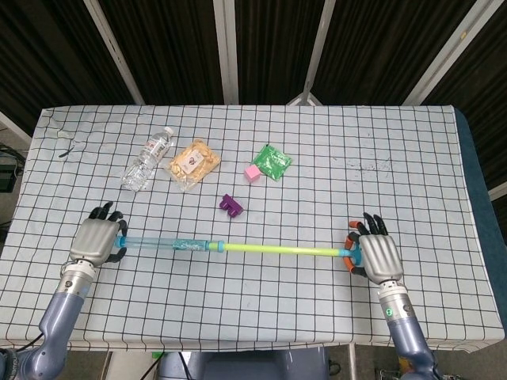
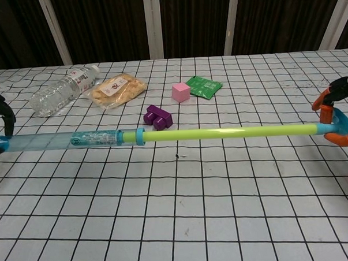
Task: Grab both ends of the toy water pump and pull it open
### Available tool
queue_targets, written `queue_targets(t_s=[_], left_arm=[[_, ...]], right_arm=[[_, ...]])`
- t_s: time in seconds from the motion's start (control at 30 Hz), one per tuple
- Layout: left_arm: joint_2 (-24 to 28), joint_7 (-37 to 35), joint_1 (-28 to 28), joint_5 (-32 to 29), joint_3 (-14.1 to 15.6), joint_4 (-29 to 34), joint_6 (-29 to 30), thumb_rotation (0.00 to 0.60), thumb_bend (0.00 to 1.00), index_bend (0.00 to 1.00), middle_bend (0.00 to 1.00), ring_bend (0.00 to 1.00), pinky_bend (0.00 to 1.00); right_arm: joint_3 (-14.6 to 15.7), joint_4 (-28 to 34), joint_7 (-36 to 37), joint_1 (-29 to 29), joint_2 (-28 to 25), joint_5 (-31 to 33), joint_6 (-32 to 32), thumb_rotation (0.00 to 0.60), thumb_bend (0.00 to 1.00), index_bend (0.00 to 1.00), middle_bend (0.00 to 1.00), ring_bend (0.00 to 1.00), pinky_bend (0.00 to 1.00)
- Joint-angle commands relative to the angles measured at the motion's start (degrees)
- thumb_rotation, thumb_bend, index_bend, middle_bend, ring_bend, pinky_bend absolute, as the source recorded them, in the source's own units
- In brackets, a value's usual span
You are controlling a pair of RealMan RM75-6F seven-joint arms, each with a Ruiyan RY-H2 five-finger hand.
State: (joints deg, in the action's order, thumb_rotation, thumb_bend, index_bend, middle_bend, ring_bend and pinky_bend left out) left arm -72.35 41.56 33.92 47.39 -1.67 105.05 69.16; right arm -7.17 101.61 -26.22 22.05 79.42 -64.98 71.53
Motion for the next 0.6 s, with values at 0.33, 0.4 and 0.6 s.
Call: queue_targets(t_s=[0.33,0.4,0.6], left_arm=[[0.14,-0.08,0.01,0.07,-0.02,-0.4,-0.27,0.6,0.56,0.59,0.21,0.04,0.13],[0.18,0.05,0.04,-0.02,-0.01,-0.38,-0.3,0.6,0.56,0.59,0.21,0.04,0.13],[0.18,0.19,0.15,0.0,-0.1,-0.19,-0.34,0.6,0.56,0.59,0.21,0.04,0.13]], right_arm=[[0.24,-1.11,0.73,-0.23,-0.57,0.3,-0.32,0.6,0.45,0.69,0.26,0.01,0.0],[0.32,-1.26,0.86,-0.31,-0.63,0.29,-0.33,0.6,0.45,0.69,0.26,0.01,0.0],[0.3,-1.6,0.88,-0.18,-0.94,0.28,-0.58,0.6,0.45,0.69,0.26,0.01,0.0]])
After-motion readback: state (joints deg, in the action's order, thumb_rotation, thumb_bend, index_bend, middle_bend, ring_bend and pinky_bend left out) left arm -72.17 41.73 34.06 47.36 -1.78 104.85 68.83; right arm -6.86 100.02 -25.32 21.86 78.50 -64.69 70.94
